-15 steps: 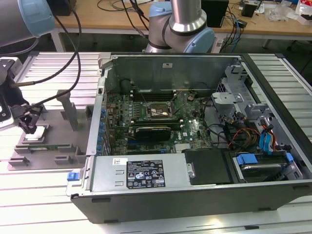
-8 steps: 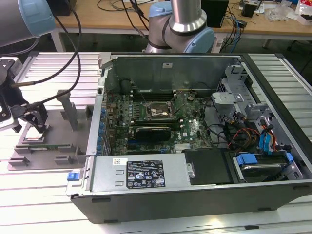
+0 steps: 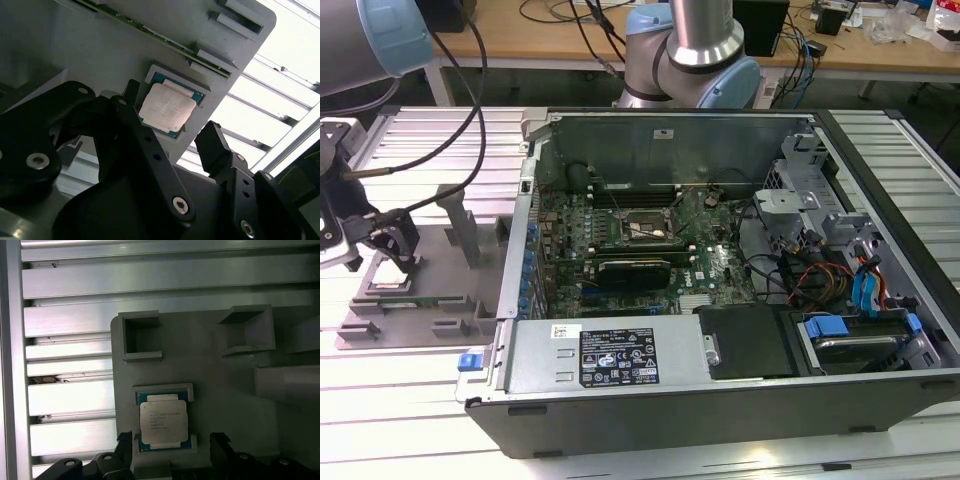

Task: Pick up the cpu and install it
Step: 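Pick up the cpu and move it towards the insertion slot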

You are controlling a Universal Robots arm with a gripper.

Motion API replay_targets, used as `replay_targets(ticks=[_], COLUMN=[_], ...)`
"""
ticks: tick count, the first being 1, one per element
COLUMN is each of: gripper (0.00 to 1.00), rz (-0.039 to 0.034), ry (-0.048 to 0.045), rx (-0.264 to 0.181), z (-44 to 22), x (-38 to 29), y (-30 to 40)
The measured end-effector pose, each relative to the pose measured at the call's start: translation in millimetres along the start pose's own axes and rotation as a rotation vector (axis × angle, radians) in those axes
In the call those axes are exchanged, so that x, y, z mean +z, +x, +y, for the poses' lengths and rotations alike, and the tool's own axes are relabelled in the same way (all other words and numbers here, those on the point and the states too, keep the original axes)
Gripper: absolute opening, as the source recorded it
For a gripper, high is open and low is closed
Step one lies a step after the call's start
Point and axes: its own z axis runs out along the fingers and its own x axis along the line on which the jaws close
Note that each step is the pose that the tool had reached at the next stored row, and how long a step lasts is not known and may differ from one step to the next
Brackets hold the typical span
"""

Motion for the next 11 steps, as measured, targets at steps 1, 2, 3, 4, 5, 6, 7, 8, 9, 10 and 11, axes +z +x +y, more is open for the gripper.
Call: replay_targets(ticks=[1,2,3,4,5,6,7,8,9,10,11], gripper=[0.72,0.72,0.72,0.72,0.72,0.72,0.72,0.72,0.72,0.72,0.72], rz=[-0.0002,-0.0003,-0.0001,0.0001,0.0003,0.0008,0.001,0.001,0.0013,0.0014,0.0015], ry=[-0.0001,-0.0005,-0.0005,-0.0014,-0.0023,-0.0035,-0.0049,-0.005,-0.005,-0.0051,-0.0052], rx=[0.0,0.0,0.0,0.0,0.0,0.0,0.0,0.0,-0.004,-0.007,-0.009], z=[0.0,0.0,-0.1,-0.3,-0.4,-0.2,1.3,3.0,3.3,3.4,3.5], x=[0.5,1.7,4.2,6.9,9.4,12.3,14.1,15.4,16.4,17.8,18.6], y=[0.0,0.0,-0.1,-0.1,0.0,0.0,0.2,0.4,0.4,0.5,0.5])
